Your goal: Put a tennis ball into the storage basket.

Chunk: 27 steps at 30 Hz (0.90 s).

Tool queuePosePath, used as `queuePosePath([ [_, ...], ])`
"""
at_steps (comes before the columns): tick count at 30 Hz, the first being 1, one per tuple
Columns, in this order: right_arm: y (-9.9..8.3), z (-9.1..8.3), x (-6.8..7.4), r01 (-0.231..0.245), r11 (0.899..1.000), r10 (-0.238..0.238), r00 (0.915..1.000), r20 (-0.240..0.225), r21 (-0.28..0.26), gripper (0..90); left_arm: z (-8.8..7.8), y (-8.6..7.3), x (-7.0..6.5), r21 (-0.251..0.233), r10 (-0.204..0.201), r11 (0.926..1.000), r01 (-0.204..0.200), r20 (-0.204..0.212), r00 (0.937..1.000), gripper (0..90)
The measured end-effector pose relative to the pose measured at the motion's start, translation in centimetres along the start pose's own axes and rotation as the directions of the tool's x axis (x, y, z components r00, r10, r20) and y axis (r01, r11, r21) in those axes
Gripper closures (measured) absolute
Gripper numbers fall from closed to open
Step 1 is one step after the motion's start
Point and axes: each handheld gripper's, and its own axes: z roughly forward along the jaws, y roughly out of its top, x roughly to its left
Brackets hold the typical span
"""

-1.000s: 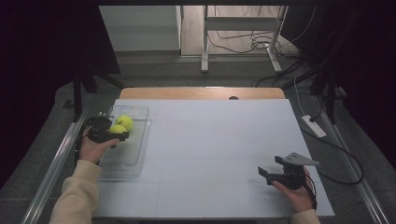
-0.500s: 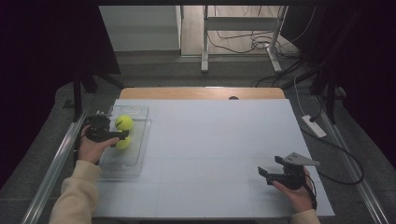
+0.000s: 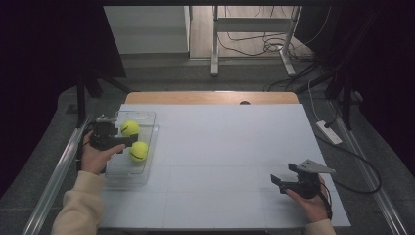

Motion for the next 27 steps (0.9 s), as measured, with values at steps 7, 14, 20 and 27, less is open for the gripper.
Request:
queuePosePath([
  [7, 0.0, 0.1, 0.0, 0.001, 1.0, -0.001, 0.9999, -0.011, 0.002, 12.8, -0.8, -0.2, -0.9, -0.056, 0.001, 0.9984, 0.003, 0.075, 0.9972, 15.9],
  [14, -0.1, 0.0, 0.0, -0.004, 1.0, 0.004, 1.0, -0.007, 0.001, 12.8, -1.3, -0.4, -2.2, -0.085, 0.038, 0.996, -0.028, 0.127, 0.9912, 15.8],
  [20, -0.1, -0.2, 0.1, -0.003, 1.0, 0.003, 1.0, -0.005, -0.003, 12.8, -1.7, -0.8, -3.1, -0.112, 0.059, 0.9929, -0.039, 0.173, 0.9833, 15.6],
  [27, -0.1, -0.5, 0.1, -0.003, 1.0, 0.003, 1.0, -0.002, -0.009, 12.8, -2.4, -1.4, -5.0, -0.158, 0.108, 0.9847, -0.073, 0.224, 0.9686, 15.0],
])
